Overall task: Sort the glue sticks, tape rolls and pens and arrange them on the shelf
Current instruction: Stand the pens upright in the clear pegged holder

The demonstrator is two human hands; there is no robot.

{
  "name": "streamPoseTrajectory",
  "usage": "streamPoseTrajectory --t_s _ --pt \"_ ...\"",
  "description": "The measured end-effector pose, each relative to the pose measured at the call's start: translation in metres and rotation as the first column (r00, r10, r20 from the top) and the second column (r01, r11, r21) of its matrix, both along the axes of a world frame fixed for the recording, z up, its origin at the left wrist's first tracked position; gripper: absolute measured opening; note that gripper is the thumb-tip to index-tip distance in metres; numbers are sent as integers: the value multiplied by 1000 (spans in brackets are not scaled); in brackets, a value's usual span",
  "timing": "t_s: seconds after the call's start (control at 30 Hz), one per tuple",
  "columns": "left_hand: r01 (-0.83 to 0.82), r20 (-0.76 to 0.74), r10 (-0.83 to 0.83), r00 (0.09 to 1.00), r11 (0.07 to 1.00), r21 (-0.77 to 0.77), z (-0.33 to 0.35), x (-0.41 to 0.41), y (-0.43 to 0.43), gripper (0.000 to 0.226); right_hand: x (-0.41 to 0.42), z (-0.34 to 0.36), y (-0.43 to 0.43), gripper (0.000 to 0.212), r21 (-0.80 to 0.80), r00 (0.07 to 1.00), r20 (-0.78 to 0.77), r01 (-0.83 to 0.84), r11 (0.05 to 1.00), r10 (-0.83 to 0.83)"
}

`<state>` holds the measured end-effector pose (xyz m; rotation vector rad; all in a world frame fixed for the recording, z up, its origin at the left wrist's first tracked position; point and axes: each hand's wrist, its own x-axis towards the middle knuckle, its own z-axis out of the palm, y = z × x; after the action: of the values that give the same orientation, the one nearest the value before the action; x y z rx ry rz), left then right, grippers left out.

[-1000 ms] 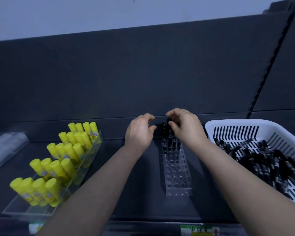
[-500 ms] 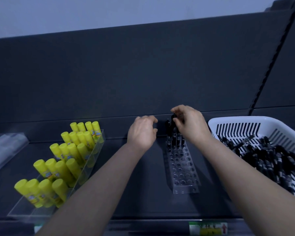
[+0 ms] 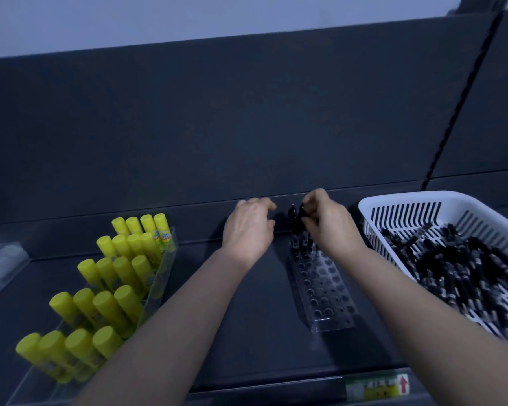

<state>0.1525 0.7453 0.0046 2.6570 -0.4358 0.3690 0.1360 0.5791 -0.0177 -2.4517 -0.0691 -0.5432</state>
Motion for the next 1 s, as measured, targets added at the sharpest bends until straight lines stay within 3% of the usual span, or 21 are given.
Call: streamPoseTrajectory --t_s 0.23,0.4,0.53,0.73,1.0 --pt "30 74 -23 997 996 -89 12 -7 -12 29 -8 1 -9 36 20 1000 -10 10 1000 -10" --pt "41 152 -22 988 992 -124 23 -16 -46 26 -26 16 -46 22 -126 998 53 50 991 -43" --pt "63 124 -48 991 991 -117 23 -27 -93 25 -44 16 -101 22 -224 993 -59 88 971 -104" --pt "145 -27 -145 989 989 13 9 -43 -176 27 -72 4 -195 28 -359 965 -170 129 924 -201" --pt "202 -278 -141 950 958 204 -18 -45 -266 13 -93 -10 -277 33 -388 910 -259 210 897 -325"
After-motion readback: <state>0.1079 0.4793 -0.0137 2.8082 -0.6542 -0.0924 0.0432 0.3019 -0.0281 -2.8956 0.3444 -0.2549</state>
